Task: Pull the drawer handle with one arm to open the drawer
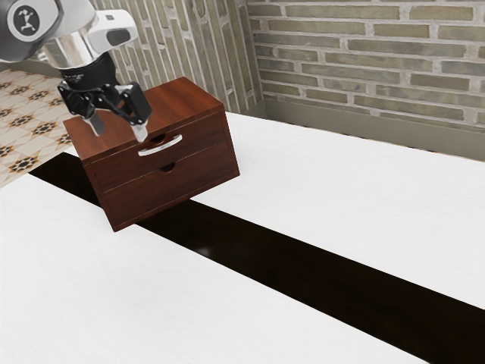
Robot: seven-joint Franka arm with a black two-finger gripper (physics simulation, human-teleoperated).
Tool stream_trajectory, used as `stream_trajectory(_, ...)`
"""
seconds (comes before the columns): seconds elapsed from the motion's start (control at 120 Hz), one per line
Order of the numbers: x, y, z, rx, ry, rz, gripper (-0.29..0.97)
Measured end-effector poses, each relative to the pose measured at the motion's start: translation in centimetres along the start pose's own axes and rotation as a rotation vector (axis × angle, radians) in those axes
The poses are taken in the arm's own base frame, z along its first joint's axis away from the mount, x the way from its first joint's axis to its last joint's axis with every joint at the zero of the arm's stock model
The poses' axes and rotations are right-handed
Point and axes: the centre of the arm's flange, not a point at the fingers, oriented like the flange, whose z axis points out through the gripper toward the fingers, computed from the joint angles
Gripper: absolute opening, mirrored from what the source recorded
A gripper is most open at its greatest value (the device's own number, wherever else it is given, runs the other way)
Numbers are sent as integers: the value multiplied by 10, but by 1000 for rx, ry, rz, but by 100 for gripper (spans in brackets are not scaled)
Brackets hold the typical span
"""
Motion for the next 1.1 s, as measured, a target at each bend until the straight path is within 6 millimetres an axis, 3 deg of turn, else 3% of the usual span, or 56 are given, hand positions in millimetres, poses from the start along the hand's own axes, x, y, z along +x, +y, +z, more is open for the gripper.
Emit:
stream_trajectory(0.45, -2, -8, 0, -4, -7, -32, 66)
stream_trajectory(0.517, -6, -11, -18, -7, 25, -35, 66)
stream_trajectory(0.592, -16, -14, -71, -4, 119, -40, 66)
stream_trajectory(0.642, -18, -7, -84, 2, 140, -31, 66)
stream_trajectory(0.783, 14, 11, -49, 187, 113, 16, 66)
stream_trajectory(0.867, 28, 13, -39, 275, 139, 80, 66)
stream_trajectory(0.917, 38, 0, -28, 318, 139, 92, 66)
stream_trajectory(1.017, 53, -49, -3, 381, 121, 82, 66)
stream_trajectory(1.1, 61, -53, 21, 391, 98, 129, 66)
